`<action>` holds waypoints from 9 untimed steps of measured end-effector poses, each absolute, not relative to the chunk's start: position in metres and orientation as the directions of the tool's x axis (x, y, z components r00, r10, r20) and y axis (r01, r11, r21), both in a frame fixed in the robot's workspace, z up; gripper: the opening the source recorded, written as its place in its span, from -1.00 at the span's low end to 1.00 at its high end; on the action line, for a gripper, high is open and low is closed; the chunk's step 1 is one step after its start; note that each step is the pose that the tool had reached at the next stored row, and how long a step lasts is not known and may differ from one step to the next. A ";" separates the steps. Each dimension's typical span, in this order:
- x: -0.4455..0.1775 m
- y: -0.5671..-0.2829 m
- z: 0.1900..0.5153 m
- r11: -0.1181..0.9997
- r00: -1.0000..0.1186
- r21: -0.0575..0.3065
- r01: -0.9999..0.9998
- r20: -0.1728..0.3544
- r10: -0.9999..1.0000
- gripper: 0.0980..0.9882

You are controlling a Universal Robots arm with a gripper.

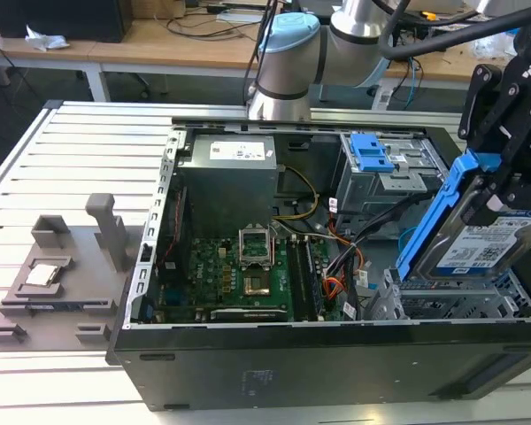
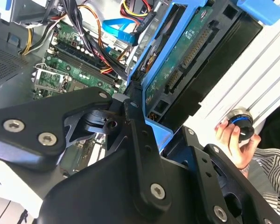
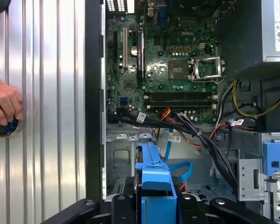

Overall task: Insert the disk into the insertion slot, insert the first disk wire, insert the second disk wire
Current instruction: 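Insert the disk into the insertion slot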

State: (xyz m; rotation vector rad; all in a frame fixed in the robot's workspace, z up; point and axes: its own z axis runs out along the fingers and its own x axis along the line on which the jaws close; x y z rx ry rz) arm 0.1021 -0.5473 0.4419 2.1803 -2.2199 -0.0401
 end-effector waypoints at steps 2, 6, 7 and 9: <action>0.101 -0.547 0.438 0.018 -0.018 0.039 -0.999 0.003 -1.000 -0.39; 0.100 -0.547 0.428 0.018 -0.018 0.039 -0.999 0.003 -1.000 -0.39; 0.100 -0.547 0.427 0.018 -0.018 0.039 -0.999 0.003 -1.000 -0.39; 0.100 -0.547 0.422 0.018 -0.018 0.039 -0.999 0.003 -1.000 -0.39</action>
